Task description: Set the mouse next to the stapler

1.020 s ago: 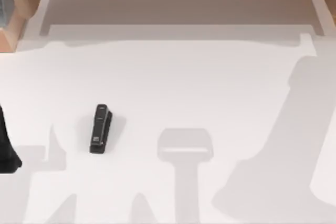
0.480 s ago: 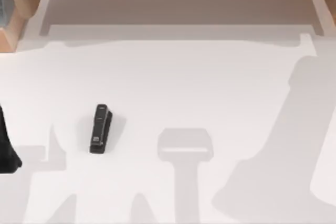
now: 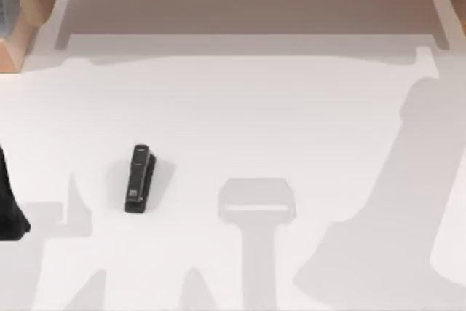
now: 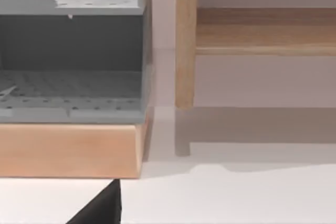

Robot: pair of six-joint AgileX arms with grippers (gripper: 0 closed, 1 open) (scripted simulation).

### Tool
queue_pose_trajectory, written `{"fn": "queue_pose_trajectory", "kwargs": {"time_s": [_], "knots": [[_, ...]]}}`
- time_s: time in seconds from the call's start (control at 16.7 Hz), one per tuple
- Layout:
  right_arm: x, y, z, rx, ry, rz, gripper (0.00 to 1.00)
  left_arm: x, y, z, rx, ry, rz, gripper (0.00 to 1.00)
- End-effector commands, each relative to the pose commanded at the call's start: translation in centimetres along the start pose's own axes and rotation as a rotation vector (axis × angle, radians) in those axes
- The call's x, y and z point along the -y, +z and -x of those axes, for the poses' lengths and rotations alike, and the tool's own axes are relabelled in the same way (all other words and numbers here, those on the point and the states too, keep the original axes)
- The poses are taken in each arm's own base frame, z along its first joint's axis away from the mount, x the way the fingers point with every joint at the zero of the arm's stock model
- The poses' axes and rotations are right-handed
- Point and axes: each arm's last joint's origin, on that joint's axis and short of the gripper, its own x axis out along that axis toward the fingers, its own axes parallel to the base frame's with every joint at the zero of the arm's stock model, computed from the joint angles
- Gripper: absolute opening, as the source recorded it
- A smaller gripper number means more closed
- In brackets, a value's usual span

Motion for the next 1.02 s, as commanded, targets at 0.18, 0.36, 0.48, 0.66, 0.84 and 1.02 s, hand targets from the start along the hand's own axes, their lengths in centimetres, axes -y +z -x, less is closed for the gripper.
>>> {"fn": "queue_pose_trajectory", "kwargs": {"time_s": [0.18,0.36,0.48,0.66,0.84,1.02], "knots": [[0.0,0.0,0.0,0.0,0.0,0.0,0.0,0.0,0.0,0.0,0.0,0.0,0.0,1.0],[0.0,0.0,0.6,0.007,-0.005,-0.004,0.0,0.0,0.0,0.0,0.0,0.0,0.0,1.0],[0.0,-0.3,3.0,0.028,-0.025,-0.02,0.0,0.0,0.0,0.0,0.0,0.0,0.0,1.0],[-1.0,-0.8,8.1,0.069,-0.063,-0.063,0.0,0.0,0.0,0.0,0.0,0.0,0.0,1.0],[-4.2,-0.9,13.1,0.11,-0.089,-0.109,0.0,0.0,0.0,0.0,0.0,0.0,0.0,1.0],[-8.8,-0.8,16.7,0.129,-0.087,-0.154,0.0,0.0,0.0,0.0,0.0,0.0,0.0,1.0]]}}
